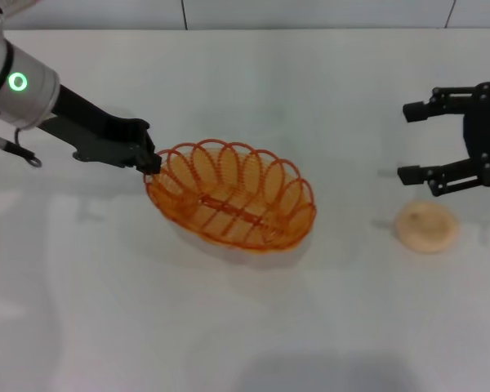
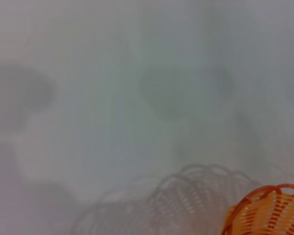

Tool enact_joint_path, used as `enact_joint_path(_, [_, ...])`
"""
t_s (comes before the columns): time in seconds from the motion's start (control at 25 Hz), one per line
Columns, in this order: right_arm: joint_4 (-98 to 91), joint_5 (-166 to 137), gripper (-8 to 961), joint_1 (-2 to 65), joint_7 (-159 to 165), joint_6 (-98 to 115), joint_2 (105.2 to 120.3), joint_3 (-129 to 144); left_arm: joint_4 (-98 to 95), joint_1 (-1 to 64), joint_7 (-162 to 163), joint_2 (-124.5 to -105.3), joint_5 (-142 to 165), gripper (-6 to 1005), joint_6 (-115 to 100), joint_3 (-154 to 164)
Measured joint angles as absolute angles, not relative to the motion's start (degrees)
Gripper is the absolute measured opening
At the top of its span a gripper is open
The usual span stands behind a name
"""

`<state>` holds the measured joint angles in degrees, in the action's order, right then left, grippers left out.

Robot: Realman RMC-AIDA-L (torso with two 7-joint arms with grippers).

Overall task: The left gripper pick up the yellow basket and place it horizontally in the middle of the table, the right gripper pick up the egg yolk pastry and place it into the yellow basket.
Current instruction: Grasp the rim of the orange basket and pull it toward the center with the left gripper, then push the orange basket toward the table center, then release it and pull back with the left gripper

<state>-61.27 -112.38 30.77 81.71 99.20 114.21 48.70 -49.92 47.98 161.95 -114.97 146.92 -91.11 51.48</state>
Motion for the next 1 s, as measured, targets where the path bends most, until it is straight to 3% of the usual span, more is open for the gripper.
enact_joint_path(0.52, [-61.44,-112.85,854,30.49,80.03,99.98,112.77,47.92,-47.08,49.96,172.68,-119.22,149.87,53,-88.60,47.41])
enact_joint_path(1.0, [-61.72,-113.16,854,29.97,78.97,101.58,112.54,48.30,-44.23,49.78,172.91,-119.48,150.52,61,-84.96,44.48])
